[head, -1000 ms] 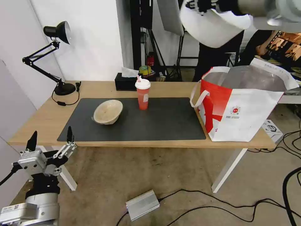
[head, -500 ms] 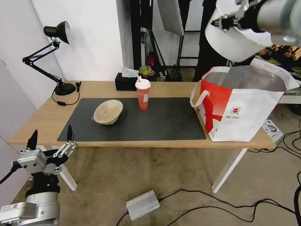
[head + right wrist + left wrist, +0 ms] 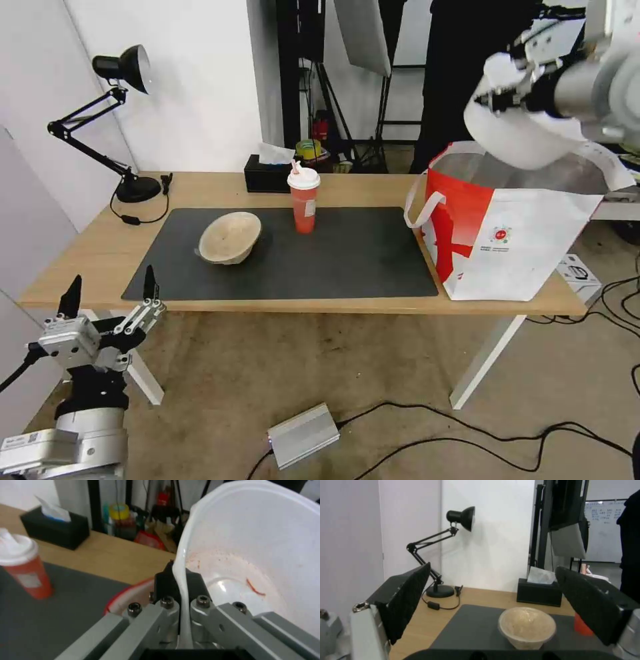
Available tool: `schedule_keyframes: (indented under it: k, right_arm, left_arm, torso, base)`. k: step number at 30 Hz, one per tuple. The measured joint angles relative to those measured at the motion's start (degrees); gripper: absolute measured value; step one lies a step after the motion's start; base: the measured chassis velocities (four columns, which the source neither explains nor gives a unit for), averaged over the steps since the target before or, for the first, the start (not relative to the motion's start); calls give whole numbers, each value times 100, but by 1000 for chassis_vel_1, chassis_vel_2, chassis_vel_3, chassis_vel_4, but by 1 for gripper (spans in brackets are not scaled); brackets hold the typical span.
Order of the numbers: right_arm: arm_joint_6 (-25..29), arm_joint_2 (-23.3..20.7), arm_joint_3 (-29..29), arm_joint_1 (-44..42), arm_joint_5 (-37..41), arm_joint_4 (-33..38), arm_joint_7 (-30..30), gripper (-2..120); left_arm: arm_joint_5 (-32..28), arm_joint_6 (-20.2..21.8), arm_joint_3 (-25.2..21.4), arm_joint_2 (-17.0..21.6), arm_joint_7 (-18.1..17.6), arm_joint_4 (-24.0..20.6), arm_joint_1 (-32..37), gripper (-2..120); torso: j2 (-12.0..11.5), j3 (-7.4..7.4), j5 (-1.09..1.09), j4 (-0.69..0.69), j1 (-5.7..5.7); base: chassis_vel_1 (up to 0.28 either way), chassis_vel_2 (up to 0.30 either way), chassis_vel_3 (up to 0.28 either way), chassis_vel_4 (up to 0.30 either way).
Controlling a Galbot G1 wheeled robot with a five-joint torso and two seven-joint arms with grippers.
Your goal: Pick up the trash from the table and place it into the takeout bag.
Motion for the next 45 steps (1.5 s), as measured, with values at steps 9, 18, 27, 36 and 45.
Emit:
schedule_keyframes:
  k: [9, 18, 27, 36, 45]
  right_arm:
    - [0, -190, 170, -377, -305, 58, -147, 0]
    - [0, -205, 684, -1014, -470, 87, -153, 0]
    - [1, -232, 947, -1347, -578, 101, -159, 0]
    - [3, -261, 1146, -1544, -662, 165, -168, 14]
    - [4, -273, 1196, -1593, -664, 263, -168, 49]
  left_arm:
    - [24, 0, 50, -5, 2, 0, 12, 100]
    - [61, 4, 116, 5, 5, 0, 2, 100]
    - [68, 9, 122, -10, 6, 0, -3, 100]
    - [92, 13, 134, -31, 7, 0, -8, 100]
    - [95, 16, 160, -37, 7, 0, -15, 100]
  torso:
    - [0, 0, -1, 0, 0]
    - [0, 0, -1, 1, 0]
    - [0, 0, -1, 0, 0]
    - [0, 0, -2, 0, 0]
    - [0, 0, -1, 0, 0]
  base:
    - [0, 0, 0, 0]
    - [0, 0, 0, 0]
    - [0, 0, 0, 0]
    - [0, 0, 0, 0]
    - [0, 0, 0, 0]
